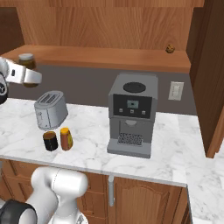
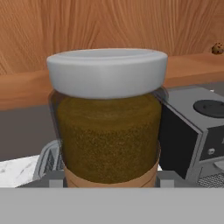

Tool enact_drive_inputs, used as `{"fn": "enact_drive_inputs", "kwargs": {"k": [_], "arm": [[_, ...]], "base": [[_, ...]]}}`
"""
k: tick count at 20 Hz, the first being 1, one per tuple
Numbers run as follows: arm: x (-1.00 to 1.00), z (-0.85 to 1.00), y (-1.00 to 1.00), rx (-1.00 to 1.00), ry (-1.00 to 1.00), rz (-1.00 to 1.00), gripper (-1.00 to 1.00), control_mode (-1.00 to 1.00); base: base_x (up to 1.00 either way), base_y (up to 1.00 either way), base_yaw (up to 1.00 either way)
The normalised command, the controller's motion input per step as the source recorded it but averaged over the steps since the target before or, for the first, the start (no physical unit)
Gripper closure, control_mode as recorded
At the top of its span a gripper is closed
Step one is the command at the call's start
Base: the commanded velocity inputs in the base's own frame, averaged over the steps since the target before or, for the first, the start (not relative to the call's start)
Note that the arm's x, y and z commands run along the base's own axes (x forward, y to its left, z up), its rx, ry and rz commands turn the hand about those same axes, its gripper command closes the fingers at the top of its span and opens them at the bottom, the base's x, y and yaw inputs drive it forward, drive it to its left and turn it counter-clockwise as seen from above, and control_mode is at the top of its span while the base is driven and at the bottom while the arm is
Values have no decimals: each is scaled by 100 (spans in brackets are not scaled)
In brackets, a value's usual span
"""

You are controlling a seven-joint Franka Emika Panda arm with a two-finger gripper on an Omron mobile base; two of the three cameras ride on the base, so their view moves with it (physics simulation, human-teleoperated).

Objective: Pick the cinnamon and honey bottle from the cabinet and place them next to the mug.

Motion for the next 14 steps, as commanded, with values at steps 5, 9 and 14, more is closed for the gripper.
{"fn": "enact_drive_inputs", "kwargs": {"k": [5,9,14], "arm": [[-71,-39,41,0,0,0,100,-100],[-39,-54,39,-2,2,-2,100,-100],[-14,-44,48,-3,9,-3,100,-100]], "base": [[0,0,0],[0,0,0],[0,0,0]]}}
